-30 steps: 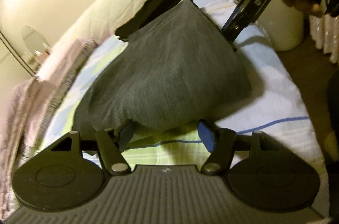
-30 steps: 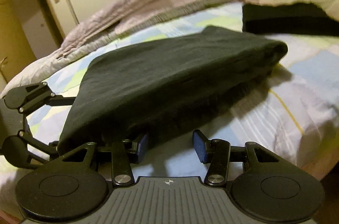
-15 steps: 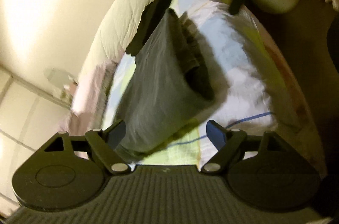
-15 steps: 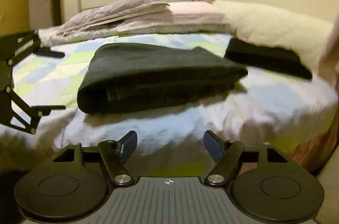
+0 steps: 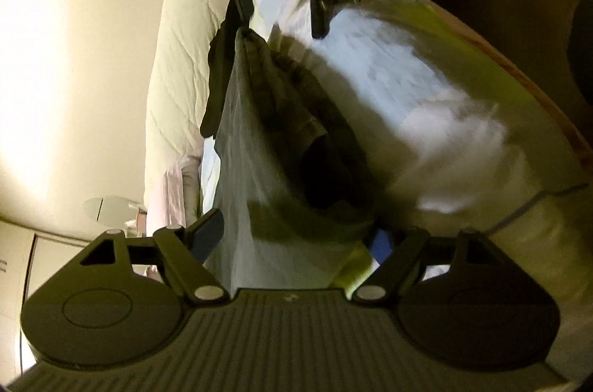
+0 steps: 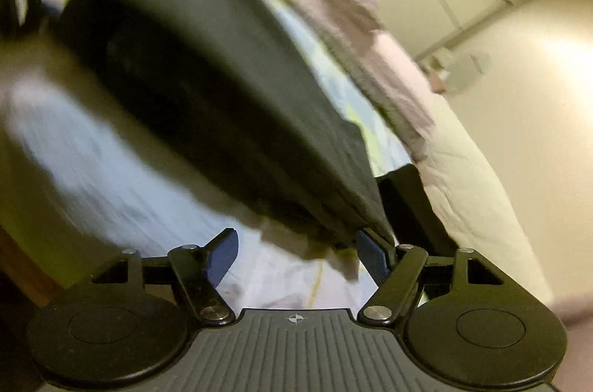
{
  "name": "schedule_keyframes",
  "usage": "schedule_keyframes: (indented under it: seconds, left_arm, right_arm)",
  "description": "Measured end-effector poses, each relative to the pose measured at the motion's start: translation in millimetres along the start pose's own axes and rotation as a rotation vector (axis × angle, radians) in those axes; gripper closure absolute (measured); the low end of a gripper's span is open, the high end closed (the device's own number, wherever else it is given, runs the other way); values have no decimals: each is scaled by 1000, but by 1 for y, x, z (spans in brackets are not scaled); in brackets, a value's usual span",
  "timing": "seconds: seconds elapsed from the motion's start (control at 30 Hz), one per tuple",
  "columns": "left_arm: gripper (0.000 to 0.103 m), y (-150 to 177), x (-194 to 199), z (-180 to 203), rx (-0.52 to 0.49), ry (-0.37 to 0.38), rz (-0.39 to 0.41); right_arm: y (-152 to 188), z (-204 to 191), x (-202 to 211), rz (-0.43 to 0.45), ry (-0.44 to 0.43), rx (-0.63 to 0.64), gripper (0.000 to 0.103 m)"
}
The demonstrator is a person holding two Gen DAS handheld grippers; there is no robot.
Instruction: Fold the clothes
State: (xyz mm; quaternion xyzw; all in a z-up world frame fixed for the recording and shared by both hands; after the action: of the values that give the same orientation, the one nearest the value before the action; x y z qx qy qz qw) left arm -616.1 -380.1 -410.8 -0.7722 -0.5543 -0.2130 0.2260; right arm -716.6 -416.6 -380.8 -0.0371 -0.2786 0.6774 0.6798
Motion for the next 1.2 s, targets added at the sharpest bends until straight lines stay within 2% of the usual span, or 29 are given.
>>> schedule_keyframes:
  seconds: [0.07, 0.1, 0.17, 0.3, 0.37, 0.5, 0.57, 0.6, 0.7, 0.73, 0.77, 0.8, 0.83, 0.93, 1.0, 1.1, 1.2]
  left_arm:
    - [54, 4, 0, -7, 40, 13, 19]
    - [55, 8, 1, -16, 104, 23, 36]
    - [56, 17, 4, -35, 231, 34, 68]
    - [56, 31, 9, -52, 370, 67, 121]
    - [52, 31, 9, -50, 379, 77, 127]
    - [41, 27, 9, -32, 320, 29, 89]
    - [31, 21, 12, -18, 241, -3, 77]
    - [30, 18, 13, -10, 192, -19, 74]
    - [30, 10, 8, 6, 20, -74, 52]
    - [32, 9, 7, 5, 15, -65, 44]
    - [46, 8, 6, 3, 14, -53, 35]
    - [54, 13, 8, -4, 62, -30, 34]
    - [58, 18, 11, -10, 113, -5, 34]
    - [58, 53, 28, -31, 202, -19, -3]
    - [58, 81, 38, -38, 238, -28, -46]
    - [55, 124, 53, -40, 268, -32, -127]
    - [46, 152, 61, -21, 288, 1, -188]
  right_arm:
    - [0, -3, -14, 33, 7, 78, 24]
    - [-1, -5, -20, 50, 10, 116, 15]
    - [-7, -3, -30, 93, 20, 163, 11]
    - [-21, -5, -45, 162, -12, 212, 11]
    - [-27, -8, -55, 198, -9, 243, 11]
    - [-30, -14, -69, 208, -40, 257, 12]
    - [-30, -16, -71, 202, -66, 258, 32]
    - [-30, -16, -72, 199, -78, 258, 48]
    - [-31, -15, -73, 180, -86, 230, 56]
    - [-34, -13, -75, 169, -85, 214, 59]
    - [-37, -11, -76, 158, -83, 198, 61]
    - [-40, -7, -74, 150, -82, 190, 65]
    - [-43, -4, -72, 141, -80, 181, 71]
    - [-60, 6, -57, 145, -78, 150, 76]
    - [-80, 0, -32, 165, -78, 140, 77]
    - [-104, -21, 4, 185, -97, 113, 78]
    - [-126, -53, 26, 198, -106, 107, 78]
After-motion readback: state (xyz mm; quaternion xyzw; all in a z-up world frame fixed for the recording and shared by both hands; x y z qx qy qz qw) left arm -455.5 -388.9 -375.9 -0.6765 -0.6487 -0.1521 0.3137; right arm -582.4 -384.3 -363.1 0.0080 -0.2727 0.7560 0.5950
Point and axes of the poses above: each gripper's, at about its wrist camera, not at the fingertips, and x roughly against the way its jaws point, z to its right, y to its underside, the point moved 10 cm from there along -x, roughly the way its jaws point, and after that the axes turned 13 degrees about y, right-handed, at the moved point
